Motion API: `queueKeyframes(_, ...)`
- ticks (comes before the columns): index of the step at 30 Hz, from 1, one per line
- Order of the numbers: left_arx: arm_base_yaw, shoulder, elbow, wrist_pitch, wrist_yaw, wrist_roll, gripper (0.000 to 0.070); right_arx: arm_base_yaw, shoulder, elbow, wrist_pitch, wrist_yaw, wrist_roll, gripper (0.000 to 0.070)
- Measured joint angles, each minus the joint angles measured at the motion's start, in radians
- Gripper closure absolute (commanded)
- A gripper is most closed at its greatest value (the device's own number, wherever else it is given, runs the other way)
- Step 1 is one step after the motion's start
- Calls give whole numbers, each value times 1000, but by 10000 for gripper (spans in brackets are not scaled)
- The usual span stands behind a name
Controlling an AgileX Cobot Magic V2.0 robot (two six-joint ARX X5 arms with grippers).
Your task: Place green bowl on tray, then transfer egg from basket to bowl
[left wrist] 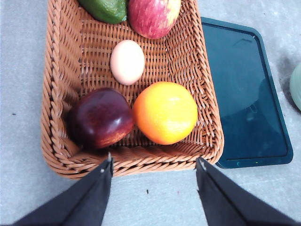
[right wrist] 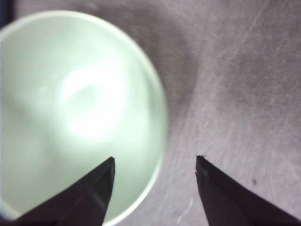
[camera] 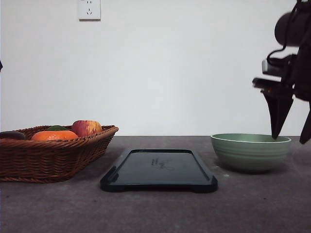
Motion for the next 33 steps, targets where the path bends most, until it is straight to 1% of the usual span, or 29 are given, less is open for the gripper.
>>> queueKeyframes(3, 0, 0, 0, 0, 0, 0, 350, -8, 24, 0, 9, -2, -6, 547)
queueKeyframes(6, 0, 0, 0, 0, 0, 0, 350, -10, 33, 0, 11, -5, -17, 690)
queueKeyframes(11, 0, 0, 0, 0, 0, 0, 350, -10, 33, 1, 8, -45, -25, 700)
queueKeyframes(17, 0, 0, 0, 0, 0, 0, 349, 7, 24, 48, -80, -57, -41, 700)
queueKeyframes(27, 0, 0, 0, 0, 0, 0, 350, 96, 22, 281, -283, -50, -102, 700)
queueKeyframes(33, 0, 0, 0, 0, 0, 0, 350, 166, 30, 417, -341, -50, -114, 700)
